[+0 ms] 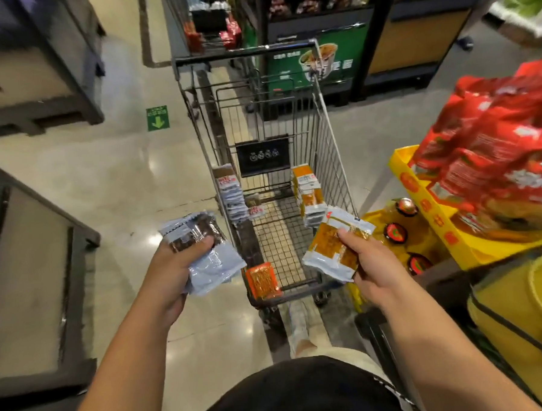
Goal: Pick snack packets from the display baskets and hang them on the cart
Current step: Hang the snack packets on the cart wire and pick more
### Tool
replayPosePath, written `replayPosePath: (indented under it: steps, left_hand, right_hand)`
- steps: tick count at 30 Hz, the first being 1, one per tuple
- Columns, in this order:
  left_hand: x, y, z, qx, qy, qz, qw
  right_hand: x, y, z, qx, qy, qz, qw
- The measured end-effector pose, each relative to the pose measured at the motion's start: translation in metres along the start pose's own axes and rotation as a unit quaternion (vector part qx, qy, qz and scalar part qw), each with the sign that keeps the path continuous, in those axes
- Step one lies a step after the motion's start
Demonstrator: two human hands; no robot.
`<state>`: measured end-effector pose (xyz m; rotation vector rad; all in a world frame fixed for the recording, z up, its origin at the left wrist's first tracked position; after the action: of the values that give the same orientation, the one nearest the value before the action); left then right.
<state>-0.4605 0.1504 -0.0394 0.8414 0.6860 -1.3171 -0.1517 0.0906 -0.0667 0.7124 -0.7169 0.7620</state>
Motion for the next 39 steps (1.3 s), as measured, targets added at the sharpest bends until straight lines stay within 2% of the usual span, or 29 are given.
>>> replayPosePath:
  steps: [6,11,15,20,25,28,30,34,37,39]
  left_hand:
    - [-0.047,0.035,-0.061,-0.023,0.042,-0.041,0.998]
    - [-0.038,0.052,-0.115,-0.087,0.009,-0.044,0.995]
    - [-0.016,0.054,-0.146,-0.135,-0.028,-0.081,0.987]
    - [-0.004,0.052,-0.186,-0.134,-0.081,-0.148,0.977]
    - [-0.008,0.048,-0.248,-0.145,-0.075,-0.237,0.958]
    - [-0.017,0.054,-0.274,-0.120,-0.046,-0.320,0.939]
    - [-0.015,0.058,-0.290,-0.098,-0.026,-0.362,0.927]
    - [0.012,0.075,-0.309,-0.031,-0.048,-0.360,0.931]
    - [0.043,0.084,-0.319,0.024,-0.074,-0.355,0.931]
    - [0.058,0.085,-0.324,0.029,-0.090,-0.342,0.935]
  right_hand:
    - [0.043,0.038,-0.109,0.059,0.043,-0.014,0.997]
    - [0.039,0.024,-0.193,0.061,0.078,0.036,0.994]
    - [0.013,-0.005,-0.234,0.018,0.110,0.115,0.987]
    - [-0.029,-0.032,-0.273,-0.030,0.141,0.189,0.971]
    - [-0.029,-0.024,-0.295,-0.081,0.092,0.309,0.943]
    - [-0.032,-0.015,-0.313,-0.104,0.086,0.355,0.925]
    - [-0.052,-0.021,-0.329,-0.117,0.135,0.414,0.893]
    - [-0.100,-0.037,-0.345,-0.120,0.234,0.470,0.843]
    - [-0.125,-0.053,-0.356,-0.162,0.268,0.469,0.825]
    - [-0.139,-0.062,-0.370,-0.177,0.258,0.459,0.831]
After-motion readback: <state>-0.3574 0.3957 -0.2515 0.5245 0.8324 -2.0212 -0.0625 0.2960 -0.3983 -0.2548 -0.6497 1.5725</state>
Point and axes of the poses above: each hand's wrist, its own z-axis away from the middle knuckle, its own y-axis out of the palm, x = y × z, the point moved 5 cm from there along -z, towards the middle knuckle, and after that the axes turned 5 degrees about -y, right-handed, at the moved point
